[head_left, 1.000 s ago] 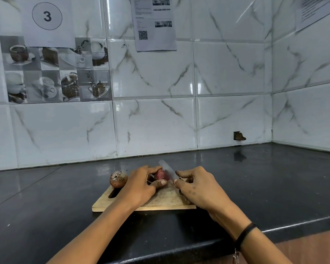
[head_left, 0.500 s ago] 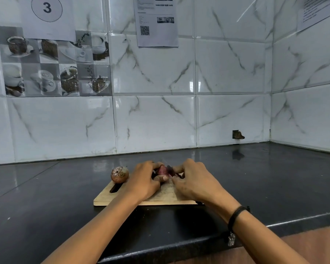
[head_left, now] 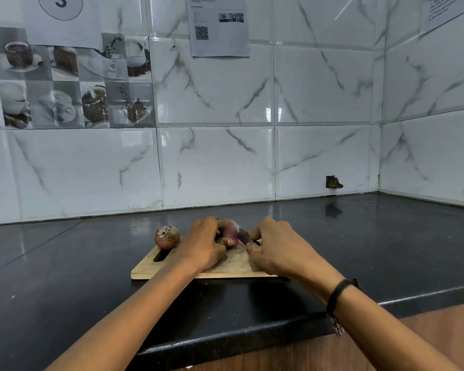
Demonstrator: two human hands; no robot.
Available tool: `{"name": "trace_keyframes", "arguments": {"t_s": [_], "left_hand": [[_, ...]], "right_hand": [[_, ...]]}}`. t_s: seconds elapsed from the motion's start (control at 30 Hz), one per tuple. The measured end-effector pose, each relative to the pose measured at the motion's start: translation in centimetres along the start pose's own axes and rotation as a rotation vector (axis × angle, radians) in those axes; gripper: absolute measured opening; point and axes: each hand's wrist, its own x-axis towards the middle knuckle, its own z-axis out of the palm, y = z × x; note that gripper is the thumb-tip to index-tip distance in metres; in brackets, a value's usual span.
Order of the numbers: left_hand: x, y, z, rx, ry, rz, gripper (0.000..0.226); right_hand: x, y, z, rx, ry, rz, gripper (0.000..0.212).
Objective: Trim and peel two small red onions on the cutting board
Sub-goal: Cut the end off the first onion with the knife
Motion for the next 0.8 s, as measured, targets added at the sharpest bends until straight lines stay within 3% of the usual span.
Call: {"name": "trace_keyframes", "arguments": {"t_s": [0.17, 0.47, 0.6, 0.67, 0.77, 0.8], "left_hand": [[-0.2, 0.5, -0.5, -0.02, -0.009, 0.02, 0.036], [-0.6, 1.1, -0.5, -0.07, 0.033, 0.002, 0.012], [-0.5, 0.8, -0.7, -0.108, 0.015, -0.022, 0.02], [-0.6, 0.8, -0.8, -0.105, 0.013, -0.03, 0.021], [-0.5, 0.8, -0.7, -0.134, -0.004, -0.034, 0.017], [-0.6, 0.8, -0.7, -0.131, -0.003, -0.038, 0.014]], "right_hand": [[0.6, -0.8, 0.2, -0.013, -0.002, 0.017, 0.019], [0.2, -1.8, 0.2, -0.038, -0.042, 0.039, 0.028], [-1.0, -2.6, -0.2, -0.123, -0.066, 0.015, 0.005], [-1.2, -3.0, -0.3, -0.143, -0.07, 0.008, 0.018], [-1.5, -3.0, -0.5, -0.168, -0.068, 0.011, 0.005], [-1.7, -2.8, -0.5, -0.169, -0.065, 0.015, 0.011]]}}
